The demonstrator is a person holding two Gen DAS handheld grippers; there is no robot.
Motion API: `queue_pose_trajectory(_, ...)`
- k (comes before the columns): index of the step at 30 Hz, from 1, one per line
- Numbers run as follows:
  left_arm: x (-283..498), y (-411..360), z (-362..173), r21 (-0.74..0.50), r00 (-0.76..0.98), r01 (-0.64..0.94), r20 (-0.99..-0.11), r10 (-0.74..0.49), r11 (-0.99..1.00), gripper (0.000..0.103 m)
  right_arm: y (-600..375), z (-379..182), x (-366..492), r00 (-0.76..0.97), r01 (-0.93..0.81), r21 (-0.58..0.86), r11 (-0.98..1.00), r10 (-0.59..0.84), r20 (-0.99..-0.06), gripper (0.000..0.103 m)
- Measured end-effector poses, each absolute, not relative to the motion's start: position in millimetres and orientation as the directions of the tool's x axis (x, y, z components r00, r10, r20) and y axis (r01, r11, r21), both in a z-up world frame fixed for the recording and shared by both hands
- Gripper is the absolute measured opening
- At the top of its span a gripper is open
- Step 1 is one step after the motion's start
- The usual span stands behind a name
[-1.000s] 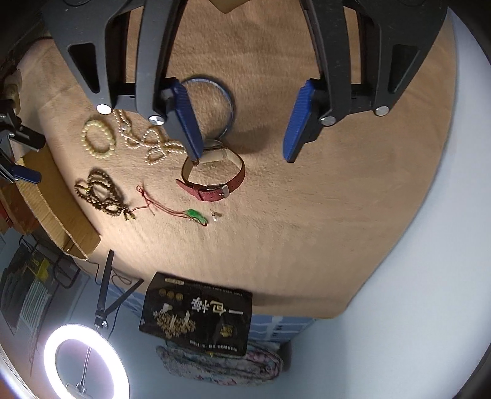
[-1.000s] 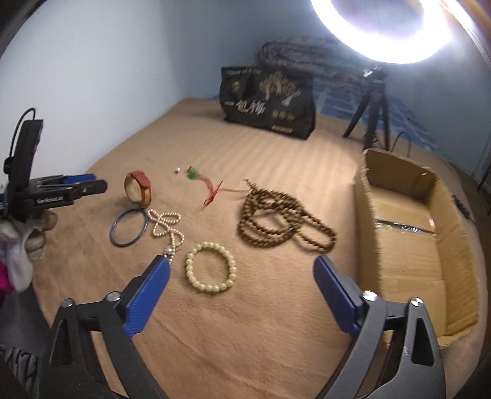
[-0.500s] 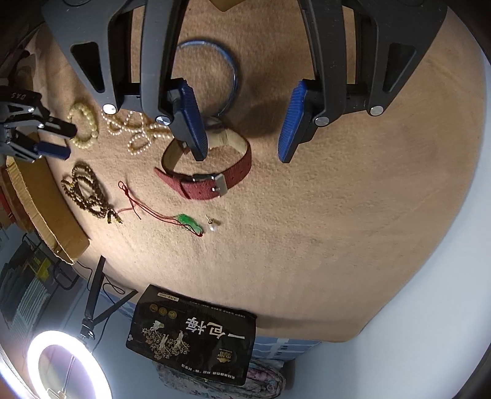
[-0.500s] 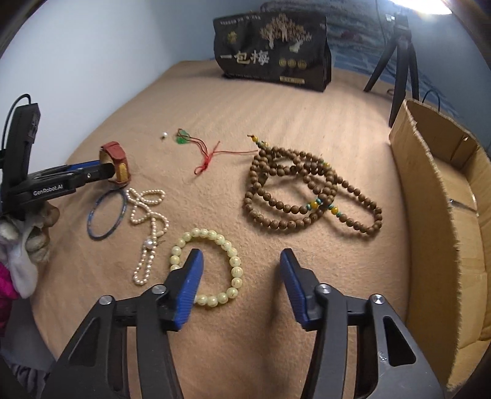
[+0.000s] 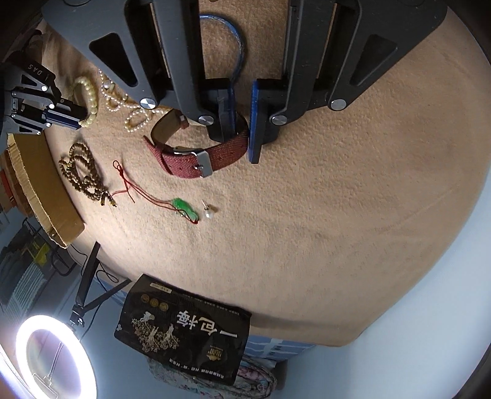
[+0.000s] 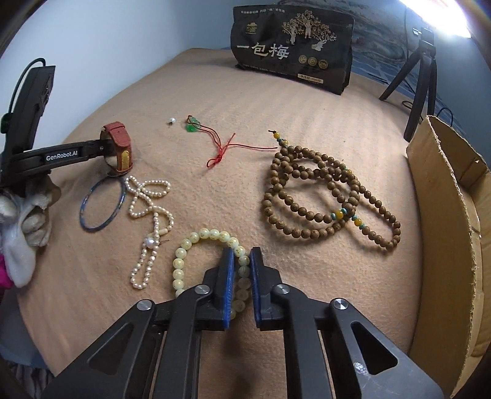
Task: Organize jewelry
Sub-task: 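Carry the red watch and cream bracelet over the cardboard box with both grippers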
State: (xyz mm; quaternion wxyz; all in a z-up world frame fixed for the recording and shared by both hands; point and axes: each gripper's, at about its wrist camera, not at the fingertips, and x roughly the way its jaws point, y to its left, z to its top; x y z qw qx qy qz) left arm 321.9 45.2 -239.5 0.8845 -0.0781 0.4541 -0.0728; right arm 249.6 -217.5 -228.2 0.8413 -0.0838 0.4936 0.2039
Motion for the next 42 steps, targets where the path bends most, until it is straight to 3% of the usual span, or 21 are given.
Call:
queue_pose_trajectory(22, 303, 25, -182, -0.176, 0.659, 0.107, -0.725, -0.203, 0.978, 0.005, -232, -168, 231, 0.567, -0.389, 0.051, 0.920, 0.282, -0.774, 0.006)
queue_pose_trajectory(42, 309, -122, -118, -0.194, 0.657, 0.333, -0.654, -0.375, 0.923, 0.005, -353, -92, 192, 0.751, -0.206, 0.054, 0.977, 0.194, -0.631, 0.006)
